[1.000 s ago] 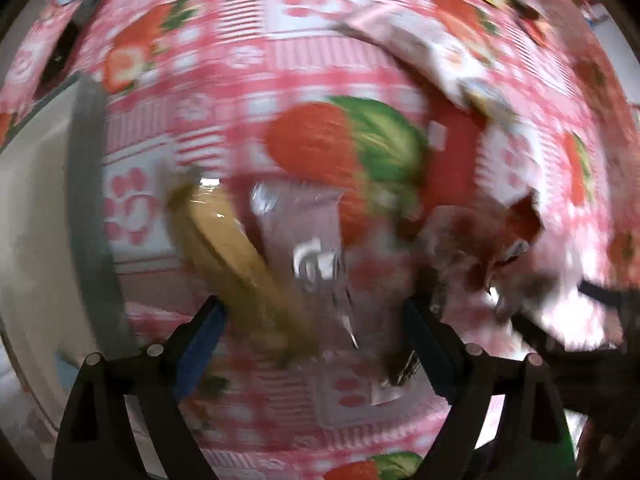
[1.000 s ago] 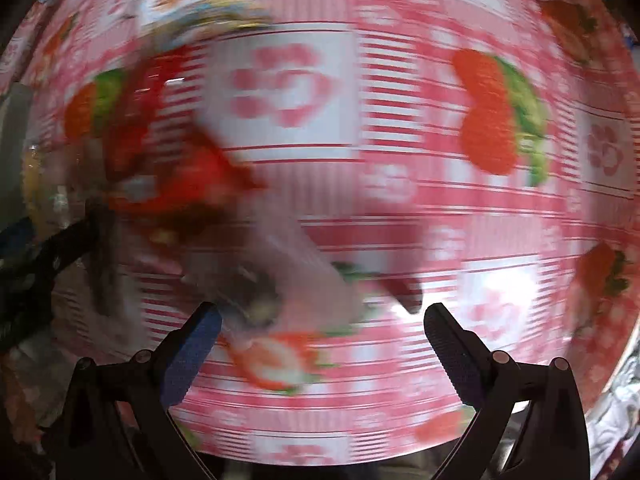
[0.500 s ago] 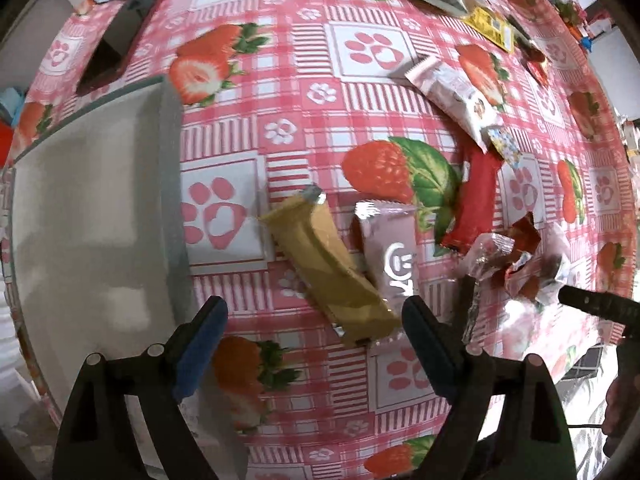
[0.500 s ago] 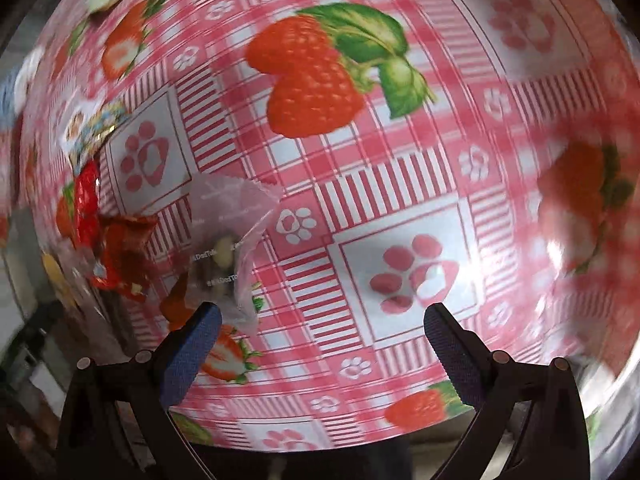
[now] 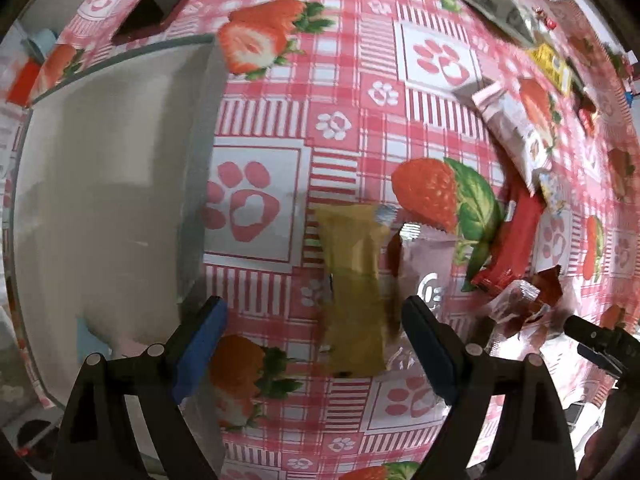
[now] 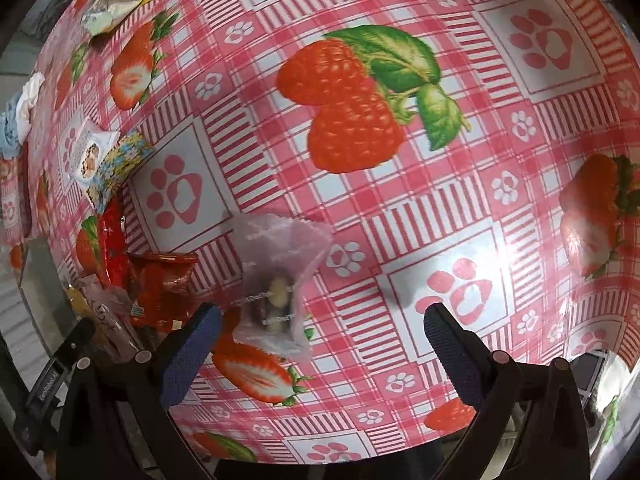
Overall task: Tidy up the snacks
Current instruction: 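Grasp the yellow bar with the left tool while the right tool grasps the clear candy packet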
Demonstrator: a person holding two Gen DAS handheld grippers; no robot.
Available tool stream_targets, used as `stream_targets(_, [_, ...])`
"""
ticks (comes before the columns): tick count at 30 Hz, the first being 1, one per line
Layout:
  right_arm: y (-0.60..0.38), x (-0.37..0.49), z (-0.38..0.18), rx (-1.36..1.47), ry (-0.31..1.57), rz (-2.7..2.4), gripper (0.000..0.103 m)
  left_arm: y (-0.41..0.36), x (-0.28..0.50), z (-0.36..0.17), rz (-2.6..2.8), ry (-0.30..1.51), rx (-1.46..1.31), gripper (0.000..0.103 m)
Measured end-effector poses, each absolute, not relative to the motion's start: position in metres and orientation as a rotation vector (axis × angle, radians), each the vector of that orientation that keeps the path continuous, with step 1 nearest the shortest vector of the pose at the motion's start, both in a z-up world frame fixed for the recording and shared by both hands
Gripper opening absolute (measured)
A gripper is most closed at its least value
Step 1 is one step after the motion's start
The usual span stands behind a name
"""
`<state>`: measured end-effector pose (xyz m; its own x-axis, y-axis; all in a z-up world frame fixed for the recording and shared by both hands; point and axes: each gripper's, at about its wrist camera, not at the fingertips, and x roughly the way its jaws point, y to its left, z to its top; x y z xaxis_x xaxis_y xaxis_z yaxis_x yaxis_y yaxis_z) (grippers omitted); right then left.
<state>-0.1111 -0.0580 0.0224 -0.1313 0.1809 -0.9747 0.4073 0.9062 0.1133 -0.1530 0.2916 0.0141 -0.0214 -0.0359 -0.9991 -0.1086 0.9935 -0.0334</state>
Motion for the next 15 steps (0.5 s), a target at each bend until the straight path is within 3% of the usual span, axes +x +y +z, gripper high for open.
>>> stream_targets(7, [-0.03, -0.094, -0.01, 0.454, 1.746, -0.288, 0.101, 0.269, -0.142, 0.008, 0.086, 1.581, -0.102, 0.091])
stream_targets(15, [0.0, -0.082, -0.029, 0.351, 1.756, -0.279, 0.102, 0.293, -0.142, -0.006, 0.113, 1.608, -0.125, 0.091])
